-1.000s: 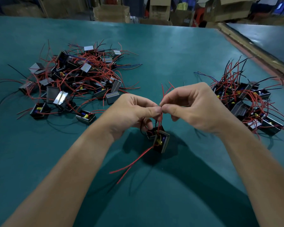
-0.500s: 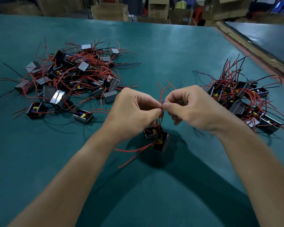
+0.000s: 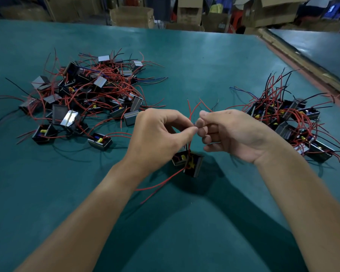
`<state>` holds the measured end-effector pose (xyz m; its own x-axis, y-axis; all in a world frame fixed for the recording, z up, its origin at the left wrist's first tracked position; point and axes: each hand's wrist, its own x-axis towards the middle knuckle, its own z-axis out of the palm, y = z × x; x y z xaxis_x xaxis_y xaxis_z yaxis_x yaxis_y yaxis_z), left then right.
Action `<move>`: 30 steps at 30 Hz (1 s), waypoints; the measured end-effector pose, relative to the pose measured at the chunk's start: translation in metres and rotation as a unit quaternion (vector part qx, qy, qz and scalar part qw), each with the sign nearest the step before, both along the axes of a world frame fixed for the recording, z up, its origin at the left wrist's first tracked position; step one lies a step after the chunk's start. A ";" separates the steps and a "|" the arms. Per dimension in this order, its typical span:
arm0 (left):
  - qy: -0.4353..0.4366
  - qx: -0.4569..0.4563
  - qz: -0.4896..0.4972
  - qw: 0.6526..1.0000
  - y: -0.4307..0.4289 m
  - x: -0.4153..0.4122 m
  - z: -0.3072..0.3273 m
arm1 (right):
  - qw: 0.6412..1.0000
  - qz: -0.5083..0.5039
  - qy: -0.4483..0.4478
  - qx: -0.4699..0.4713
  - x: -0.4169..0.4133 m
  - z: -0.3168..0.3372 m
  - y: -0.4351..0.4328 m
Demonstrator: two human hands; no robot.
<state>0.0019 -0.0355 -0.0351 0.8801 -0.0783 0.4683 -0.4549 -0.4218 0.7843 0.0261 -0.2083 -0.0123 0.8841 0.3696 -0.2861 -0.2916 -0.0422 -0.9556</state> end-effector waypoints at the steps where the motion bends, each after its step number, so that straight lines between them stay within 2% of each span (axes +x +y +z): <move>1: 0.018 -0.019 -0.008 1.000 0.000 0.001 0.001 | 1.000 0.002 -0.013 -0.017 0.000 0.000 0.000; 5: 0.074 -0.084 -0.032 0.993 0.002 0.003 0.004 | 0.990 0.028 -0.102 -0.094 -0.004 -0.003 0.003; 8: 0.101 -0.113 -0.046 0.987 0.003 0.004 0.005 | 0.984 0.037 -0.140 -0.108 -0.006 -0.006 0.008; 11: 0.125 -0.142 -0.053 0.981 0.005 0.004 0.006 | 0.984 0.038 -0.147 -0.087 -0.007 -0.006 0.009; 15: 0.138 -0.135 -0.047 0.980 0.009 0.004 0.008 | 0.982 0.035 -0.162 -0.087 -0.007 -0.006 0.008; 22: 0.174 -0.166 -0.083 0.967 0.008 0.001 0.013 | 0.977 0.085 -0.174 -0.084 -0.009 -0.006 0.008; 27: 0.194 -0.154 -0.056 0.967 0.009 0.002 0.015 | 0.982 0.084 -0.142 -0.096 -0.008 -0.006 0.006; 30: 0.196 -0.141 -0.079 0.967 0.010 0.000 0.017 | 0.985 0.063 -0.115 -0.110 -0.007 -0.006 0.006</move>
